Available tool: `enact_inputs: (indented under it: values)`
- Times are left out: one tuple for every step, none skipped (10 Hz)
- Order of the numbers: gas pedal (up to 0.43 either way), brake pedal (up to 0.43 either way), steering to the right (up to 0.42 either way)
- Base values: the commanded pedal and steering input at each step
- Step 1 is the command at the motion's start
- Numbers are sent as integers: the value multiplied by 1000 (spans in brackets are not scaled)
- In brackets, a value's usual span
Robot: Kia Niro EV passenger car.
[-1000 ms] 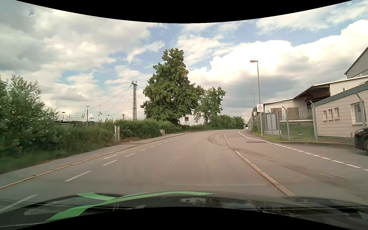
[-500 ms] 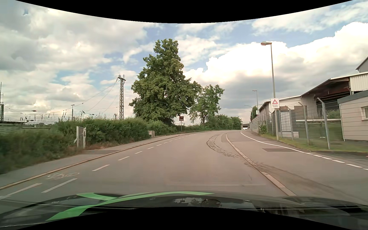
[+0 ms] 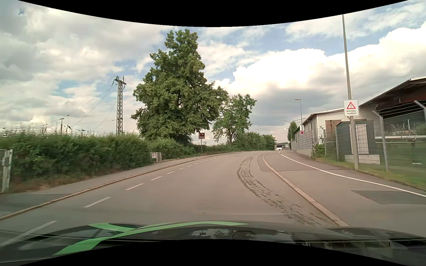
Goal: Follow the waypoints while adhering to traffic rules and regulations
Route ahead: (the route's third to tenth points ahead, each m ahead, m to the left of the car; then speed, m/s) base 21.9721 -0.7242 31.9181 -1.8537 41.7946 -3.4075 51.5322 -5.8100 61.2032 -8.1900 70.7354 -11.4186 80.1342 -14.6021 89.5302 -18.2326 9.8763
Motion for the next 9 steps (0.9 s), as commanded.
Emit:
enact_inputs:
  values:
    - [209,0,23]
    - [209,0,25]
    - [209,0,27]
    - [209,0,28]
    - [209,0,28]
    - [209,0,28]
    - [209,0,28]
    - [209,0,26]
    - [209,0,25]
